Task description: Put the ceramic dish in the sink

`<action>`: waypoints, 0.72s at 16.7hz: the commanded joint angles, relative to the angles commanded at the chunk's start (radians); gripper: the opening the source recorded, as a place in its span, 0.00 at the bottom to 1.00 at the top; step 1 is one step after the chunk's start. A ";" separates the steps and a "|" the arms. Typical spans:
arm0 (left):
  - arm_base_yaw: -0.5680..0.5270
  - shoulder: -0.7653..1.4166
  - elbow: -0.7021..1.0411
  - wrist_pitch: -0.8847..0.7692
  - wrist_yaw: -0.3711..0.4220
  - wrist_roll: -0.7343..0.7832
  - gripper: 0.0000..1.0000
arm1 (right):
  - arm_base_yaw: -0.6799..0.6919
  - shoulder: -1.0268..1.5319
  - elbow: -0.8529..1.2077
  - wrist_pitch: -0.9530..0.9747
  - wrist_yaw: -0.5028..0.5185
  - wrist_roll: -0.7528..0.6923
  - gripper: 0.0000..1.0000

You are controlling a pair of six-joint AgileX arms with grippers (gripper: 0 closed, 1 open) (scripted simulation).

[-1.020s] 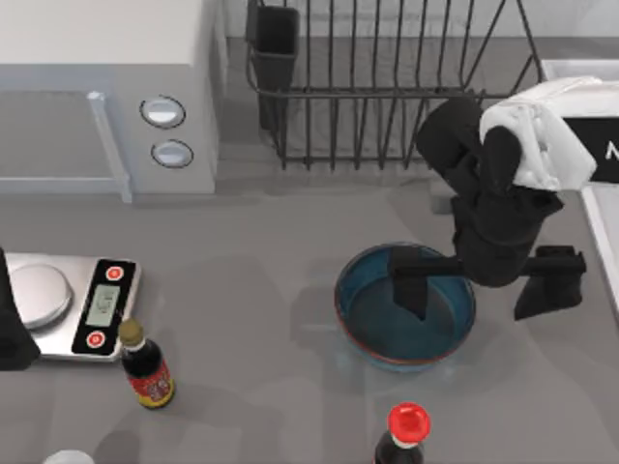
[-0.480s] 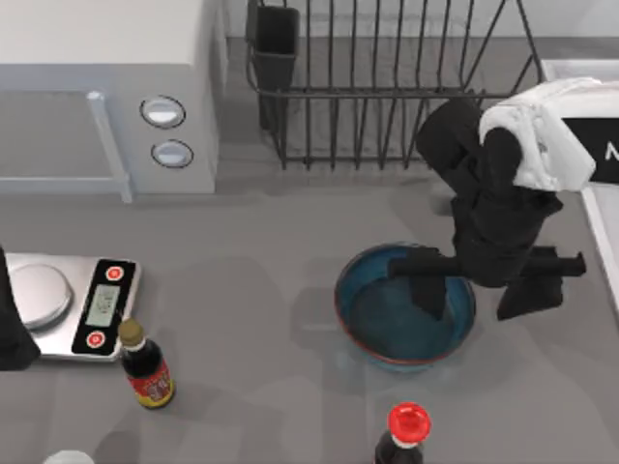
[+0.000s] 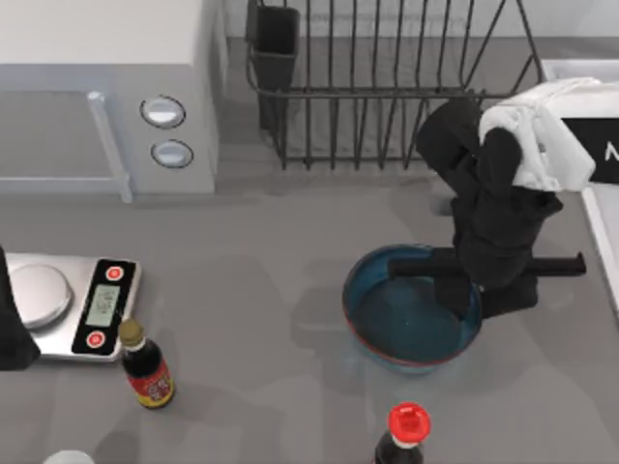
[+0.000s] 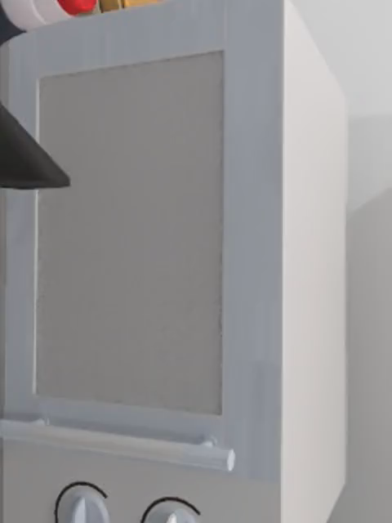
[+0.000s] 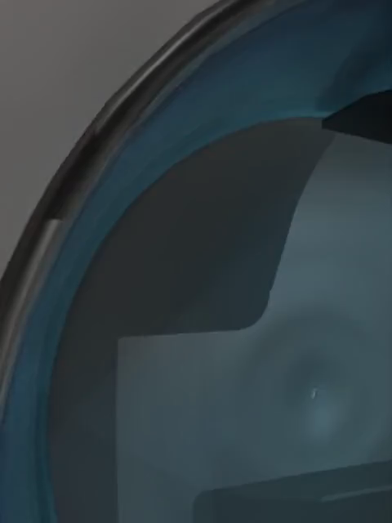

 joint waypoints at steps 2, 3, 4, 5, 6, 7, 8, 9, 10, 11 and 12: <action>0.000 0.000 0.000 0.000 0.000 0.000 1.00 | 0.000 0.000 0.000 0.000 0.000 0.000 0.00; 0.000 0.000 0.000 0.000 0.000 0.000 1.00 | 0.000 0.000 0.000 0.000 0.000 0.000 0.00; 0.000 0.000 0.000 0.000 0.000 0.000 1.00 | 0.000 0.000 0.000 0.000 0.000 0.000 0.00; 0.000 0.000 0.000 0.000 0.000 0.000 1.00 | 0.000 0.000 0.000 0.000 0.000 0.000 0.00; 0.000 0.000 0.000 0.000 0.000 0.000 1.00 | 0.000 0.000 0.000 0.000 0.000 0.000 0.00; 0.000 0.000 0.000 0.000 0.000 0.000 1.00 | 0.001 -0.002 0.000 -0.001 0.000 0.000 0.00; 0.000 0.000 0.000 0.000 0.000 0.000 1.00 | 0.001 -0.002 0.003 -0.003 0.000 0.000 0.00; 0.000 0.000 0.000 0.000 0.000 0.000 1.00 | 0.001 -0.003 0.015 -0.016 0.000 0.001 0.00; 0.000 0.000 0.000 0.000 0.000 0.000 1.00 | 0.002 -0.006 0.038 -0.039 0.000 0.001 0.00; 0.000 0.000 0.000 0.000 0.000 0.000 1.00 | 0.003 -0.011 0.070 -0.073 0.000 0.000 0.00; 0.000 0.000 0.000 0.000 0.000 0.000 1.00 | 0.004 -0.016 0.110 -0.117 0.000 -0.001 0.00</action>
